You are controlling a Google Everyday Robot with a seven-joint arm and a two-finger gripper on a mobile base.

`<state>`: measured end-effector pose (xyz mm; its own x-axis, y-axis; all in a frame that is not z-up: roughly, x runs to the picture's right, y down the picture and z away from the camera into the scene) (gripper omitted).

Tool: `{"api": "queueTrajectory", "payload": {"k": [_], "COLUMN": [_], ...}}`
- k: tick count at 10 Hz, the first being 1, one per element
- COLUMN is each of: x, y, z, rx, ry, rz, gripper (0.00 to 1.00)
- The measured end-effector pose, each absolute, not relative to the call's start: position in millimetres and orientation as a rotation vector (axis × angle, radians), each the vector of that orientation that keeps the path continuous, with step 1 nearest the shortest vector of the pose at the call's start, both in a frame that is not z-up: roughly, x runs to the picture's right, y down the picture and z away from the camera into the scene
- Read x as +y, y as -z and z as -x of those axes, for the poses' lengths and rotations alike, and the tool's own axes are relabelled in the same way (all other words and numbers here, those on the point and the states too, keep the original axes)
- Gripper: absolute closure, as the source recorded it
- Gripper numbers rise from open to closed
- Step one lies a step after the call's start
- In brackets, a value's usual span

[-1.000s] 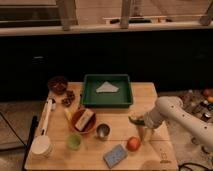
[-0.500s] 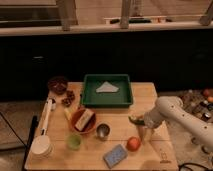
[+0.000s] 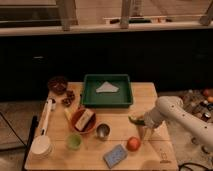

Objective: Place pepper in plastic cup

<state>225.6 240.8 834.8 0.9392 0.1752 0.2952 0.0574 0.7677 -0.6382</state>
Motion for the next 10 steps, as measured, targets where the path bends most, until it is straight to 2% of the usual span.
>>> {"api": "queueTrajectory", "payload": {"k": [5,6,10], "x": [228,225,208], "y": [-840,-840,-836], "z": [-225,-225,-231], "rx": [-0.342,-0.34,-0.33], "ry": [-0.057,-0.056,-0.053], "rz": [0.714,0.714,0.698], "gripper": [0.94,0.99,1.0]}}
